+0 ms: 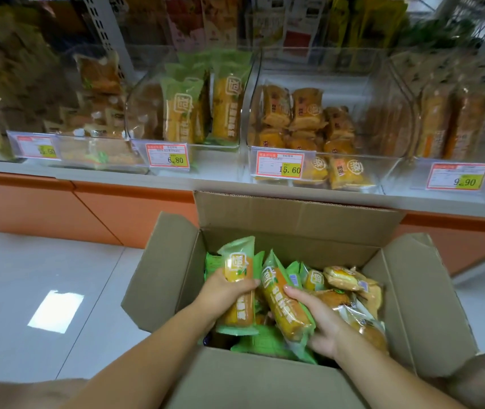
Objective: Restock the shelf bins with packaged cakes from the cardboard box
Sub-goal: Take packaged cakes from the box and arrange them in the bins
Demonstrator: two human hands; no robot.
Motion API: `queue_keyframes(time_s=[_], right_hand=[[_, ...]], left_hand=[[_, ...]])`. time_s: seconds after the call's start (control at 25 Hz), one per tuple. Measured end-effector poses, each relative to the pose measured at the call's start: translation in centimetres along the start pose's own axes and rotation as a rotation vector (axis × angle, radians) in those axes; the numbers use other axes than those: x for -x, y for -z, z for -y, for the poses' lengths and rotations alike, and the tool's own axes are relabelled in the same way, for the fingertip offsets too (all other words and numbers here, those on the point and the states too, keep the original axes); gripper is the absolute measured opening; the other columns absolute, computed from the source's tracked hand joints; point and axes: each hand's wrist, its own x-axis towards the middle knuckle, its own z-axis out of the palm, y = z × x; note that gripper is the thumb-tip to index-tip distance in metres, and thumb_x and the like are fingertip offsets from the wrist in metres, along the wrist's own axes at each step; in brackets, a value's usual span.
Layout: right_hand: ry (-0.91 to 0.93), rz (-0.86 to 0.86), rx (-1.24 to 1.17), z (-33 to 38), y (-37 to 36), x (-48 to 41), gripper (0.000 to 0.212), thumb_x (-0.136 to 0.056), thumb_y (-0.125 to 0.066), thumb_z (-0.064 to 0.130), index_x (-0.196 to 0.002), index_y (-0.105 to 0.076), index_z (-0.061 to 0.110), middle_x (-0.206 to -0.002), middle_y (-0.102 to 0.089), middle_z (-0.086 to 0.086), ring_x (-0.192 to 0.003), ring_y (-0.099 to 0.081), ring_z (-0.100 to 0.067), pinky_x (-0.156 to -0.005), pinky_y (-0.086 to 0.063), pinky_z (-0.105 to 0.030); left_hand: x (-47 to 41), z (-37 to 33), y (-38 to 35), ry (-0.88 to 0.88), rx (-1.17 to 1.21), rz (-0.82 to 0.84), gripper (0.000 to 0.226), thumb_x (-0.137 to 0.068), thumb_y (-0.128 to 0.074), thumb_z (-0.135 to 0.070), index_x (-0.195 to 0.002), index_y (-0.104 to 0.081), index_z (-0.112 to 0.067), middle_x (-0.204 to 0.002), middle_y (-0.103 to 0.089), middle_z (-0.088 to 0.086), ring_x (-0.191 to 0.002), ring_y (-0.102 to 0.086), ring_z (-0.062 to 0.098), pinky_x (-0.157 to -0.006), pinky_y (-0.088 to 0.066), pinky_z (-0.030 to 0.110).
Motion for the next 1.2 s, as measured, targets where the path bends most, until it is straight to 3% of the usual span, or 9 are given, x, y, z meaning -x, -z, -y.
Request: queue_keyframes(time_s=[0.16,0.32,0.52,0.6,0.68,0.8,0.96,1.08,1.2], right_hand=[[0.019,-0.034,0.050,0.5,-0.6,0.6,0.055,-0.071,-0.067,0.026,-0.119,-0.062,-0.001,-0.096,-0.069,-0.022,-0.078,-0.066,-0.032,-0.070,-0.055,-0.041],[0.125,-0.016,0.206,1.9,-2.2,1.9,0.051,-0.078,-0.070,0.039,-0.121,-0.065,0.011,-0.112,-0.070,-0.018,-0.102,-0.067,-0.036,-0.092,-0.050,-0.058],[0.365,-0.114,0.505,6.5,-7.3,5.1,0.090,-0.034,-0.088,0.063,-0.111,-0.065,0.023,-0.100,-0.075,-0.004,-0.092,-0.073,-0.023,-0.090,-0.054,-0.046],[0.494,-0.136,0.610,9.4,-10.1,7.2,0.077,-0.041,-0.085,0.057,-0.109,-0.065,0.028,-0.100,-0.075,0.005,-0.091,-0.072,-0.013,-0.092,-0.053,-0.040],[0.629,-0.137,0.707,12.5,-13.0,9.3,0.064,-0.049,-0.079,0.049,-0.109,-0.063,0.032,-0.101,-0.074,0.014,-0.090,-0.070,-0.003,-0.085,-0.053,-0.032],[0.835,-0.108,0.705,17.2,-17.4,11.5,0.065,-0.050,-0.079,0.041,-0.111,-0.057,0.034,-0.097,-0.073,0.013,-0.084,-0.070,-0.003,-0.064,-0.051,-0.023],[1.094,-0.277,0.671,23.2,-22.8,9.7,0.072,-0.062,-0.087,0.034,-0.119,-0.042,0.036,-0.108,-0.065,0.007,-0.098,-0.067,-0.017,-0.083,-0.056,-0.042],[1.064,-0.439,0.793,26.2,-26.1,4.8,0.077,-0.066,-0.087,0.034,-0.127,-0.043,0.020,-0.116,-0.062,0.001,-0.104,-0.062,-0.020,-0.090,-0.051,-0.039],[0.809,-0.542,1.117,27.1,-28.4,-1.2,0.058,-0.081,-0.074,0.028,-0.129,-0.050,0.009,-0.117,-0.063,-0.008,-0.095,-0.062,-0.022,-0.082,-0.053,-0.033]], left_hand=[[1.5,-0.7,-0.6,0.068,0.214,0.239,0.055,-0.068,-0.085,-0.034,-0.116,-0.066,-0.014,-0.110,-0.074,0.011,-0.104,-0.070,0.029,-0.098,-0.051,0.052],[2.3,-2.5,-0.4,0.044,0.147,0.339,0.062,-0.070,-0.085,-0.030,-0.125,-0.060,-0.017,-0.114,-0.073,0.008,-0.106,-0.070,0.026,-0.097,-0.053,0.047],[3.7,-7.6,1.9,-0.153,0.045,0.358,0.082,-0.063,-0.089,-0.022,-0.133,-0.048,-0.014,-0.117,-0.071,0.008,-0.108,-0.068,0.024,-0.098,-0.052,0.046],[4.8,-11.7,4.3,-0.268,0.029,0.368,0.063,-0.073,-0.083,-0.011,-0.127,-0.052,-0.015,-0.114,-0.072,0.006,-0.108,-0.068,0.023,-0.097,-0.053,0.042],[5.9,-15.9,7.4,-0.376,-0.009,0.306,0.059,-0.073,-0.084,-0.021,-0.125,-0.055,-0.021,-0.112,-0.073,0.001,-0.105,-0.070,0.019,-0.095,-0.054,0.039],[5.8,-20.5,12.1,-0.537,-0.101,0.005,0.066,-0.059,-0.082,-0.055,-0.115,-0.058,-0.031,-0.100,-0.075,-0.007,-0.093,-0.072,0.011,-0.091,-0.056,0.039],[2.9,-23.9,16.9,-0.642,-0.052,-0.305,0.075,-0.053,-0.071,-0.078,-0.113,-0.062,-0.033,-0.103,-0.073,-0.013,-0.096,-0.070,0.009,-0.091,-0.054,0.039],[0.7,-25.2,18.8,-0.660,0.049,-0.340,0.073,-0.054,-0.072,-0.074,-0.112,-0.063,-0.031,-0.101,-0.075,-0.007,-0.091,-0.072,0.013,-0.087,-0.057,0.044],[-1.0,-25.5,19.7,-0.641,0.061,-0.319,0.069,-0.060,-0.076,-0.068,-0.115,-0.061,-0.029,-0.101,-0.074,-0.005,-0.088,-0.073,0.013,-0.083,-0.059,0.044]])
